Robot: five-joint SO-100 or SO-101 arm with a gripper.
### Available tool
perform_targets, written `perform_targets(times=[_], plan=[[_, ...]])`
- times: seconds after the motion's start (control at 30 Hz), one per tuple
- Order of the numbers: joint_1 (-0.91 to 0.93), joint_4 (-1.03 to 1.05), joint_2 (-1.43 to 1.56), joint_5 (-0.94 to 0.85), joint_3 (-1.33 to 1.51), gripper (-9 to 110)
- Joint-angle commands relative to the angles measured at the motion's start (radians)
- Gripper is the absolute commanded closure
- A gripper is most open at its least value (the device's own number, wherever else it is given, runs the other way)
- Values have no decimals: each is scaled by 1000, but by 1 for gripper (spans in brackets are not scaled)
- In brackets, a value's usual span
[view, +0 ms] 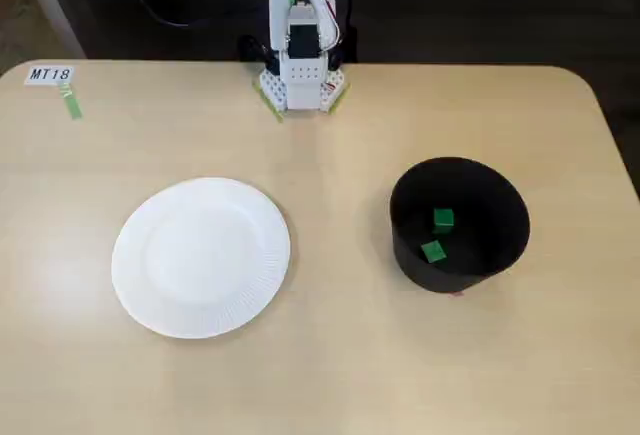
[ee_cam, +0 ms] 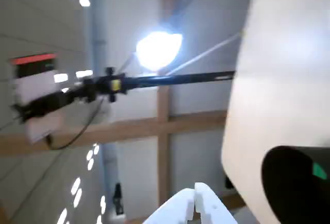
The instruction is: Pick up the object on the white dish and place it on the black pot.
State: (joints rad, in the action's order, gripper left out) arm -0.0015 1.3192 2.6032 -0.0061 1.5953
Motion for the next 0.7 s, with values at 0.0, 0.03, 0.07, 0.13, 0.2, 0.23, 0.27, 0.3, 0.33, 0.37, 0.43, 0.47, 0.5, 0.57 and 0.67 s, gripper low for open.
perform_targets(times=[0.0,0.03,0.07,0.13,0.2,0.23,0.27,0.3,0.33,0.37,0.43,0.47,0.5,0.57,0.67], plan=[[3,-153,137,-14,316,101],[2,-207,179,-15,417,101],[3,-242,210,-21,503,101],[5,-296,242,-40,644,101],[5,-356,268,-55,767,101],[5,-385,285,-61,825,101],[5,-408,301,-66,877,101],[9,-428,314,-66,928,101],[11,-446,328,-71,973,101],[11,-463,344,-74,1014,101],[9,-488,370,-80,1086,101],[9,-492,387,-81,1118,101],[11,-497,408,-81,1150,101],[11,-502,472,-83,1216,101],[11,-492,609,-75,1315,101]])
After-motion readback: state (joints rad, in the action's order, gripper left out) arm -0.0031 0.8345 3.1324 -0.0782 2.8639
